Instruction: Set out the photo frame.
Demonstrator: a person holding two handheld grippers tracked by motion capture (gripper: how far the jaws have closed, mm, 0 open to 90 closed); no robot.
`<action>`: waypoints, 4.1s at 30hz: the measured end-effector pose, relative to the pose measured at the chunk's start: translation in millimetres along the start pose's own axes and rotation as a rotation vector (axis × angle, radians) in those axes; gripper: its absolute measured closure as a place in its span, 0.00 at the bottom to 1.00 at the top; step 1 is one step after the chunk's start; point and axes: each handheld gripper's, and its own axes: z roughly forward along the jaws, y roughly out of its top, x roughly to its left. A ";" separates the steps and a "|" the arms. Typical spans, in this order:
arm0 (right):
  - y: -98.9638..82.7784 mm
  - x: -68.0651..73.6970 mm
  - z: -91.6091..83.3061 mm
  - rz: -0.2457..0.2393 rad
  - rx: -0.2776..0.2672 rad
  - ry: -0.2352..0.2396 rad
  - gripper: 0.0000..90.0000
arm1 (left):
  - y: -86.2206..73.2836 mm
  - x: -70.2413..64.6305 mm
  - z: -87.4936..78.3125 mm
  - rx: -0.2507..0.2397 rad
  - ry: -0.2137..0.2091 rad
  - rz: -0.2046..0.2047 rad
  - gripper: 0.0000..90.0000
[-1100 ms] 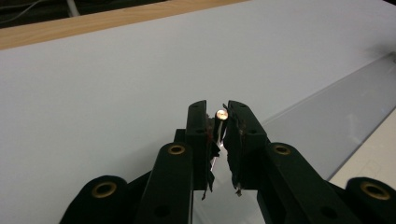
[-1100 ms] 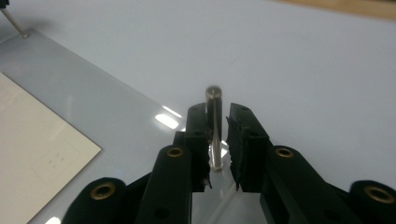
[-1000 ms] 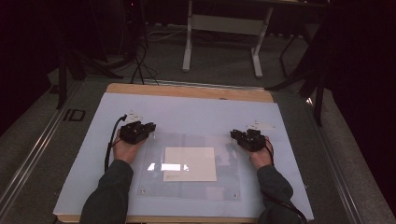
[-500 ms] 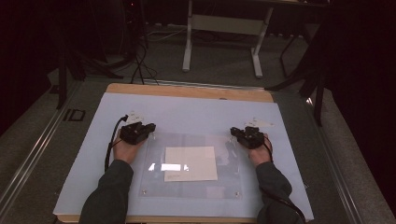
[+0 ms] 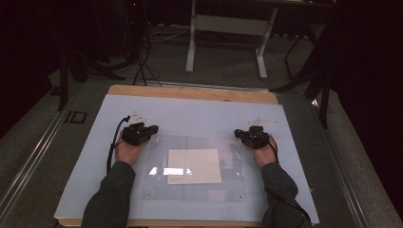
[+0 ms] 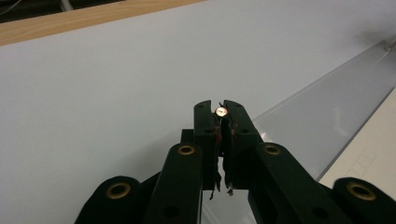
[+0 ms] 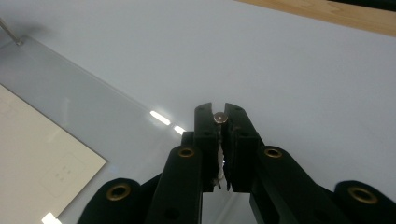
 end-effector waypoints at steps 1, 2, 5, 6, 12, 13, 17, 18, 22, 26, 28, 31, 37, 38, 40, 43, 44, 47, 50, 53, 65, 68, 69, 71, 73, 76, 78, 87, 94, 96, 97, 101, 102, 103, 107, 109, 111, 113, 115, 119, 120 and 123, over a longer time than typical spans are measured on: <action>0.3 -0.6 0.3 0.006 0.001 0.003 0.94 | 0.2 0.4 0.4 0.001 0.000 -0.004 0.95; 0.9 -1.7 0.7 0.016 0.005 0.010 0.94 | 0.4 1.1 0.8 0.001 -0.001 -0.008 0.95; 4.5 -3.5 2.6 0.038 0.026 0.011 0.94 | 1.0 4.1 3.4 -0.004 -0.010 -0.035 0.95; 5.7 -4.1 3.4 0.048 0.033 0.011 0.94 | 1.3 5.3 4.5 -0.005 -0.014 -0.047 0.95; 11.1 -11.9 9.1 0.102 0.050 0.037 0.94 | 3.0 12.2 10.7 -0.019 -0.035 -0.112 0.95; 12.3 -12.5 10.0 0.108 0.055 0.034 0.94 | 3.0 13.1 11.7 -0.024 -0.037 -0.123 0.95; 15.9 -16.5 13.6 0.133 0.067 0.043 0.95 | 3.4 15.4 16.0 -0.038 -0.033 -0.157 0.95; 16.7 -17.3 14.7 0.145 0.066 0.046 0.95 | 3.8 15.7 16.9 -0.037 -0.031 -0.162 0.95; 17.5 -20.5 17.1 0.168 0.064 0.055 0.95 | 5.8 15.8 19.8 -0.031 -0.017 -0.168 0.95; 18.9 -19.8 16.9 0.148 0.073 0.050 0.94 | 5.9 16.2 20.3 -0.027 -0.020 -0.169 0.95; 19.4 -18.2 16.6 0.139 0.076 0.040 0.93 | 5.6 17.0 20.6 -0.028 -0.026 -0.175 0.95; 19.6 -16.4 16.7 0.121 0.075 0.025 0.93 | 5.9 16.6 21.1 -0.027 -0.022 -0.181 0.95; 17.4 -13.9 11.8 0.089 0.046 0.004 0.83 | 6.1 16.6 21.6 -0.025 -0.021 -0.186 0.95; 16.8 -13.6 10.0 0.089 0.040 0.003 0.81 | 6.1 16.5 21.7 -0.025 -0.019 -0.188 0.95; 14.4 -13.1 4.6 0.089 0.011 -0.001 0.76 | 6.8 16.0 22.0 -0.021 -0.013 -0.189 0.95; 9.0 -11.3 -4.1 0.073 -0.021 -0.009 0.73 | 7.0 15.9 22.3 -0.021 -0.012 -0.191 0.95; 7.8 -10.6 -6.4 0.070 -0.025 -0.010 0.73 | 7.3 15.7 22.2 -0.018 -0.012 -0.188 0.95; 2.1 -9.6 -15.4 0.046 -0.041 -0.008 0.72 | 7.4 15.5 22.0 -0.016 -0.011 -0.184 0.95; -3.2 -8.9 -22.3 0.018 -0.038 -0.012 0.71 | 7.6 15.5 22.1 -0.015 -0.011 -0.187 0.95; -8.9 -7.6 -27.6 -0.002 -0.033 -0.007 0.69 | 7.6 15.7 22.7 -0.016 -0.009 -0.194 0.95; -36.9 -5.6 -45.9 -0.056 -0.020 0.028 0.63 | 8.5 16.6 23.7 -0.011 -0.010 -0.199 0.95; -42.2 -6.0 -46.4 -0.075 -0.002 0.040 0.59 | 8.7 16.9 24.2 -0.012 -0.011 -0.205 0.95; -43.5 -5.8 -46.1 -0.086 -0.001 0.034 0.53 | 9.0 16.9 24.3 -0.010 -0.011 -0.204 0.95; -45.1 -5.4 -47.1 -0.101 0.001 0.011 0.49 | 9.2 17.2 24.4 -0.008 -0.013 -0.209 0.95; -46.8 -5.6 -47.5 -0.104 0.003 0.001 0.45 | 9.2 17.5 24.6 -0.007 -0.014 -0.210 0.95; -50.8 -6.8 -48.4 -0.116 0.015 -0.019 0.45 | 9.3 17.7 25.0 -0.009 -0.015 -0.213 0.95; -54.7 -8.4 -48.8 -0.116 0.019 -0.006 0.46 | 9.4 17.8 25.1 -0.008 -0.014 -0.214 0.95; -60.2 3.8 -42.6 -0.205 0.029 0.055 0.45 | 9.5 18.4 25.4 -0.006 -0.016 -0.215 0.95; -58.2 13.2 -36.7 -0.274 0.004 0.043 0.39 | 9.7 19.0 25.7 -0.004 -0.020 -0.218 0.95; -57.3 16.2 -36.0 -0.299 -0.002 0.059 0.39 | 9.9 19.3 26.1 -0.004 -0.021 -0.226 0.95; -57.0 17.4 -35.6 -0.311 -0.009 0.068 0.40 | 10.1 19.4 26.6 -0.005 -0.021 -0.229 0.95; -55.3 18.1 -36.6 -0.322 -0.038 0.082 0.38 | 10.6 20.5 27.3 -0.001 -0.024 -0.239 0.95; -55.0 18.5 -36.6 -0.326 -0.045 0.092 0.37 | 10.9 20.5 27.5 0.001 -0.023 -0.240 0.95; -54.8 19.3 -36.6 -0.333 -0.054 0.097 0.38 | 11.2 20.7 27.6 0.004 -0.023 -0.240 0.95; -53.4 19.4 -37.1 -0.332 -0.090 0.121 0.39 | 11.3 21.4 28.3 0.003 -0.024 -0.252 0.95; -52.6 18.7 -37.6 -0.332 -0.104 0.131 0.39 | 11.4 22.0 28.6 0.003 -0.026 -0.257 0.95; -51.5 18.5 -38.1 -0.329 -0.114 0.131 0.40 | 11.6 22.1 28.9 0.003 -0.026 -0.260 0.95; -50.5 18.2 -38.4 -0.325 -0.125 0.134 0.41 | 11.8 21.7 29.1 0.003 -0.021 -0.262 0.94; -50.3 17.6 -38.3 -0.318 -0.132 0.135 0.42 | 11.9 21.8 28.8 0.004 -0.023 -0.260 0.94; -49.7 18.4 -38.8 -0.320 -0.135 0.123 0.43 | 12.5 22.4 28.7 0.010 -0.026 -0.259 0.94; -49.2 19.0 -38.3 -0.322 -0.139 0.110 0.43 | 12.5 22.5 28.8 0.010 -0.025 -0.261 0.94; -47.9 20.3 -37.3 -0.320 -0.152 0.110 0.43 | 12.8 23.1 29.5 0.011 -0.026 -0.269 0.94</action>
